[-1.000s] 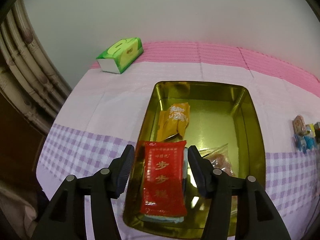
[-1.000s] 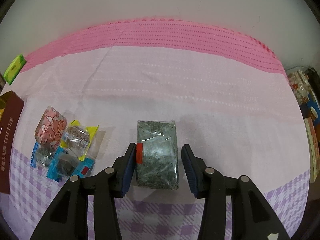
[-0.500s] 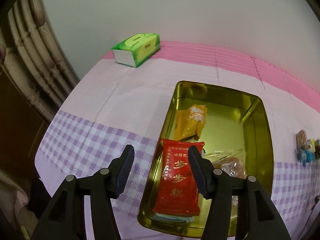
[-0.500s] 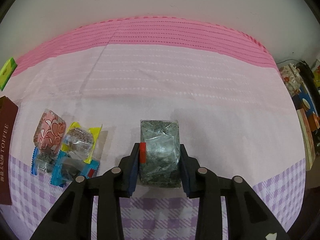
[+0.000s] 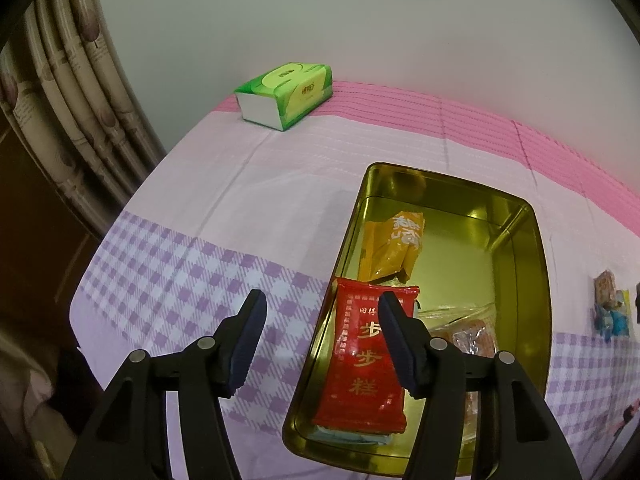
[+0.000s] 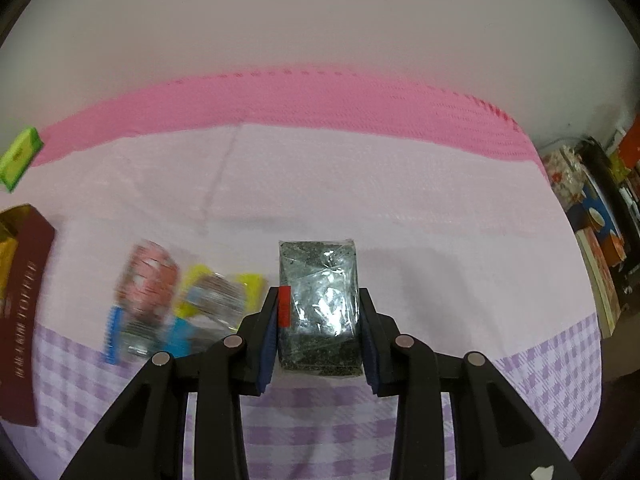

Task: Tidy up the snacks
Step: 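Carry the grey-green foil packet over the gold tin with the right gripper, then lower the foil packet into the tin and open the right gripper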

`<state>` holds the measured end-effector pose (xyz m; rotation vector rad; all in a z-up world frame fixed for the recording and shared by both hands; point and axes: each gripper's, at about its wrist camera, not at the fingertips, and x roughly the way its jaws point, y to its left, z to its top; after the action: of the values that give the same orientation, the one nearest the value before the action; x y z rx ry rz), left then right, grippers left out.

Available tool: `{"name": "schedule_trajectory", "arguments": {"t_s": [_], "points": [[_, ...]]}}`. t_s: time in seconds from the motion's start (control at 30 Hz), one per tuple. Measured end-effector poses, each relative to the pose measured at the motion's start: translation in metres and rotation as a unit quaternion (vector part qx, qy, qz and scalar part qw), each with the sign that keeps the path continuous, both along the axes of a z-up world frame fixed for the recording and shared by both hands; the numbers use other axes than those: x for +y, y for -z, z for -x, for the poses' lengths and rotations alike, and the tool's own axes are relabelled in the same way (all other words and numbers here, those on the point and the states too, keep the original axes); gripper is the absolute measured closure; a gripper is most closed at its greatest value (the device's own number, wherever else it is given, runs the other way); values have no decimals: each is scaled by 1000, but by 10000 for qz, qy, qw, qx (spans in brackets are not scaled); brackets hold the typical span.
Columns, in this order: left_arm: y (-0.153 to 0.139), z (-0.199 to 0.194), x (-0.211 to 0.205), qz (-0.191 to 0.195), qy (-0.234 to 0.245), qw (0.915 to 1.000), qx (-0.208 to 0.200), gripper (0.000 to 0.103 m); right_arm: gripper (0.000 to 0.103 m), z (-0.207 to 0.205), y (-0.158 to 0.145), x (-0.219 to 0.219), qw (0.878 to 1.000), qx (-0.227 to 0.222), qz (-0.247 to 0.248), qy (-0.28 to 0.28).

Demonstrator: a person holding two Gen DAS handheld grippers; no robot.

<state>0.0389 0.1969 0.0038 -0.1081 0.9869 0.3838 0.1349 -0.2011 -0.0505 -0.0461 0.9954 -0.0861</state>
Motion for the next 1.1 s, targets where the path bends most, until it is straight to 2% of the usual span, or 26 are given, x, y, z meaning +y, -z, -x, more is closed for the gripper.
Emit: {"name": "schedule_trajectory", "arguments": {"t_s": [0.27,0.57,0.73,1.1], "points": [[-1,1,0,6,-53,10000,-15,41,71,8,-22,61,9966,-130,-272,-764],[-3,4,4,-51,-201,9998,-15,41,71,21,-26,141,9861,-21,-622,-1544],[-4,10,14,-134,-389,9991,-45,41,71,21,-29,188,9774,-34,-704,-1995],[-5,22,47,9,-969,9952,-98,36,71,11,-29,271,9599,26,-725,-2707]]}}
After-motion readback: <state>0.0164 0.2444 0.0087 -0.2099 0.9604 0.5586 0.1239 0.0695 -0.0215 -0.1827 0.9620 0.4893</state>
